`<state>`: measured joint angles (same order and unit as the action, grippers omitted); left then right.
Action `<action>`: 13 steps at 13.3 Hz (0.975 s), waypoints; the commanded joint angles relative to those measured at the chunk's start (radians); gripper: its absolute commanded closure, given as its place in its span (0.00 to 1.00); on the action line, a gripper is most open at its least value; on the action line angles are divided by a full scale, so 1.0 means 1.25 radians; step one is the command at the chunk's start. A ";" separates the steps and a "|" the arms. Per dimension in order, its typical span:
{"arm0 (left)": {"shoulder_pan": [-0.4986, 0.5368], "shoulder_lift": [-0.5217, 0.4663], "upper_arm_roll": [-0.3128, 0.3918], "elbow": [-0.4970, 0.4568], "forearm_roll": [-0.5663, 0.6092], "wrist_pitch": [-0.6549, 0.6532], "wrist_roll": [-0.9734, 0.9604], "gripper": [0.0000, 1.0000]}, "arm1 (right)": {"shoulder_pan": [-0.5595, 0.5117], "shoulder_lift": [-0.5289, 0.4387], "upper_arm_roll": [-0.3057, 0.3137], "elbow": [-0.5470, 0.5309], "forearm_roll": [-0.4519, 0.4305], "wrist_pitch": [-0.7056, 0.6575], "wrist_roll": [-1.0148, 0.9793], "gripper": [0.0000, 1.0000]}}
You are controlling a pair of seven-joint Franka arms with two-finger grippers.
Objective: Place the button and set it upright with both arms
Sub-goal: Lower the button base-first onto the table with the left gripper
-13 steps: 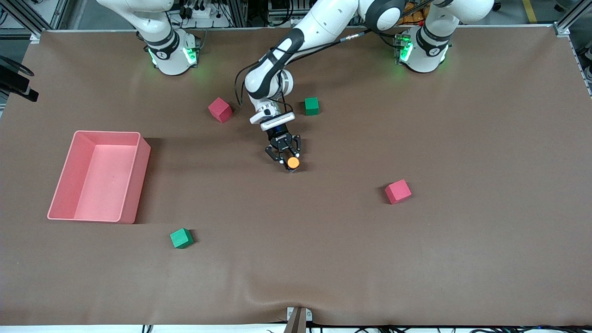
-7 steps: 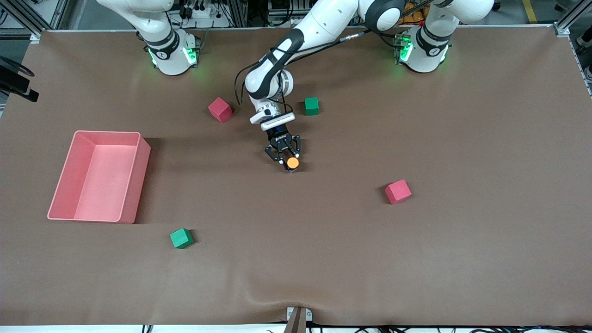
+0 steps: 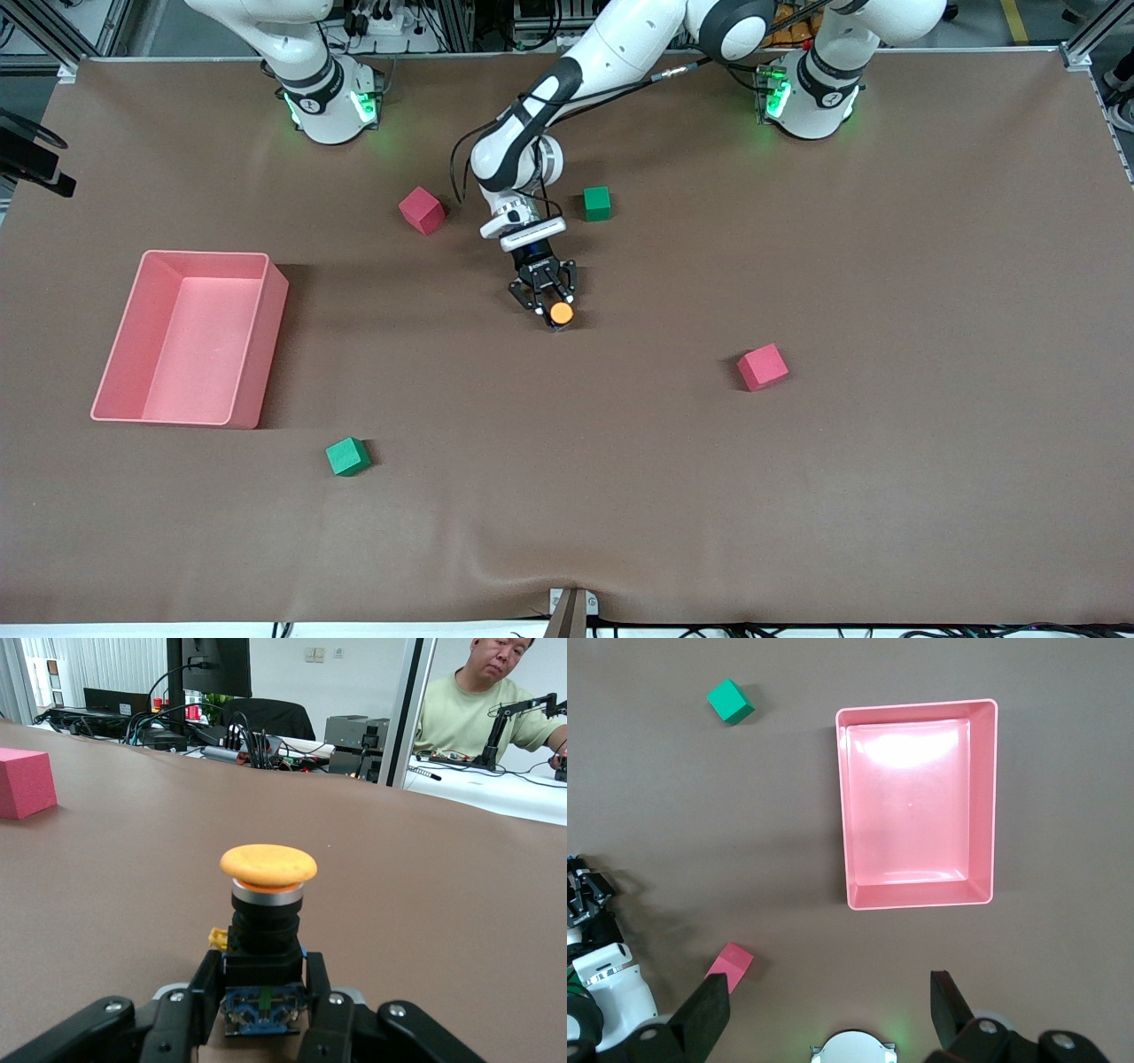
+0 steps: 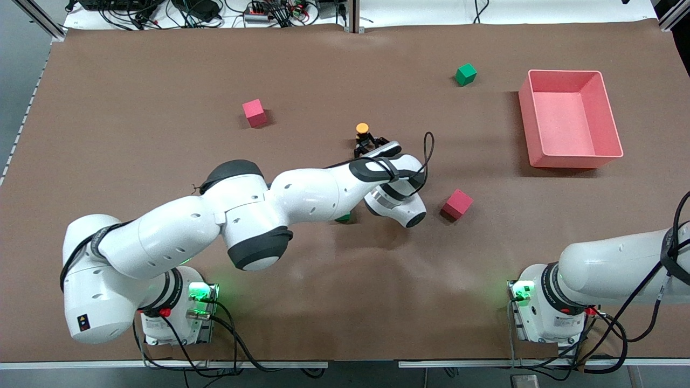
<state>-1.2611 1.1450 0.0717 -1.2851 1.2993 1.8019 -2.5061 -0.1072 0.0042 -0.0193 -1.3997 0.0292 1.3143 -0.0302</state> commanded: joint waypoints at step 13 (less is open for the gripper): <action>-0.028 0.000 -0.009 0.019 0.032 -0.012 -0.003 0.00 | -0.005 -0.001 0.007 -0.001 -0.005 0.001 -0.002 0.00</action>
<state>-1.2846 1.1447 0.0720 -1.2803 1.3098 1.8036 -2.5061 -0.1072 0.0053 -0.0193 -1.4001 0.0292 1.3143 -0.0302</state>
